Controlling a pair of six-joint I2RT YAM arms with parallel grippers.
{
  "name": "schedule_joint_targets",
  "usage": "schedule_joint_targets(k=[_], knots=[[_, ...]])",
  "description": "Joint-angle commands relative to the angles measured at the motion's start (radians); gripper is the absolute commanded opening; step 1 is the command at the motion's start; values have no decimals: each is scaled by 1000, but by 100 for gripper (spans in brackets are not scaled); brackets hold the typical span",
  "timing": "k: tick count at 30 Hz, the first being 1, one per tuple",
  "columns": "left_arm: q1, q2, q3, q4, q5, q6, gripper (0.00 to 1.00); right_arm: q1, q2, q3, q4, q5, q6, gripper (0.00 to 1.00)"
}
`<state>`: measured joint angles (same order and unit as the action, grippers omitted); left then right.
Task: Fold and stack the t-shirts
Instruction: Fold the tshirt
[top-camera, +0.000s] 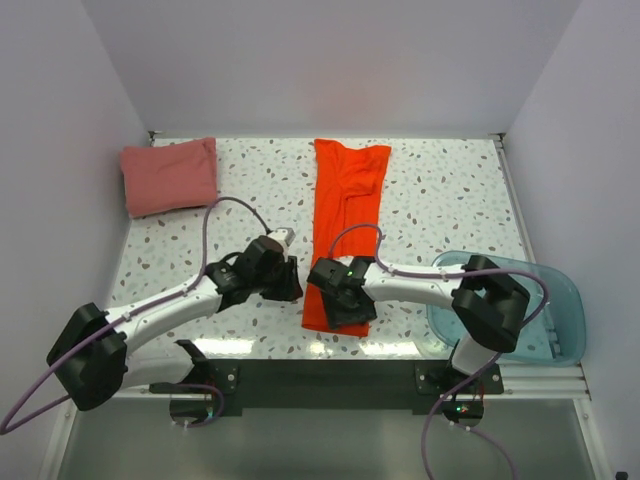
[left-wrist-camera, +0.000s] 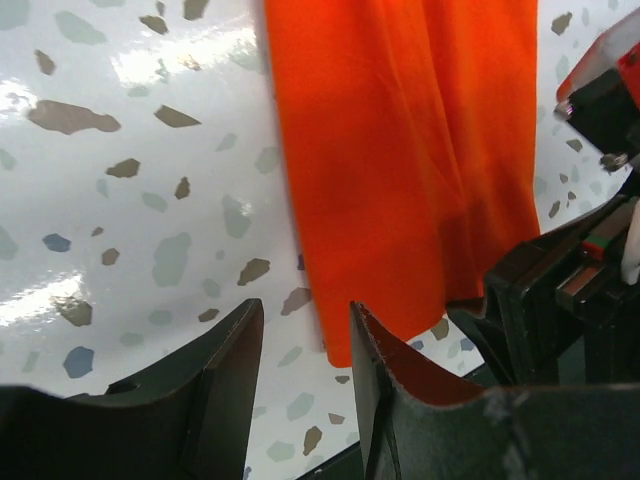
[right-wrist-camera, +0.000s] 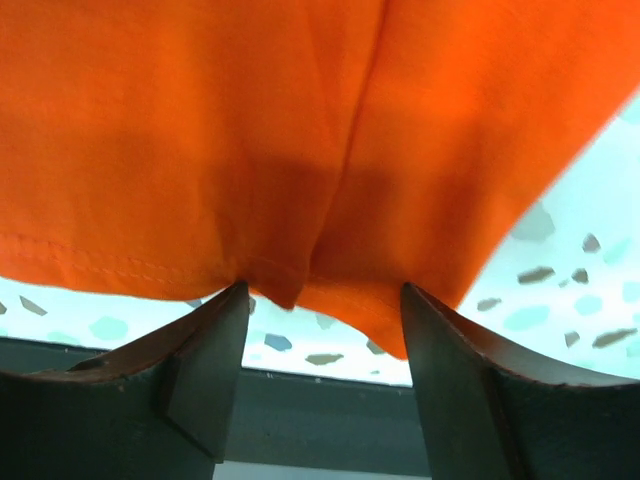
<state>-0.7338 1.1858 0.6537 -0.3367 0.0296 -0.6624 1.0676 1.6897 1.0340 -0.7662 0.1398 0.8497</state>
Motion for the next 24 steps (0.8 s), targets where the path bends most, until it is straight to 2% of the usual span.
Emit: schedule_joint_targets(k=[1, 4, 11, 16, 19, 24], knots=[[-33, 9, -17, 68, 16, -17, 45, -1, -100, 31, -90, 47, 52, 68], [-36, 8, -34, 100, 44, -35, 45, -8, -185, -1, -114, 61, 89, 72], [-36, 21, -74, 136, 85, -65, 52, -55, -334, -179, -39, 3, 179, 72], [-39, 8, -129, 185, 170, -98, 57, -81, -354, -252, 27, -46, 195, 70], [-39, 3, -150, 206, 187, -114, 64, -87, -346, -275, 71, -65, 209, 69], [-41, 14, -167, 220, 208, -123, 68, -87, -320, -287, 137, -81, 224, 68]])
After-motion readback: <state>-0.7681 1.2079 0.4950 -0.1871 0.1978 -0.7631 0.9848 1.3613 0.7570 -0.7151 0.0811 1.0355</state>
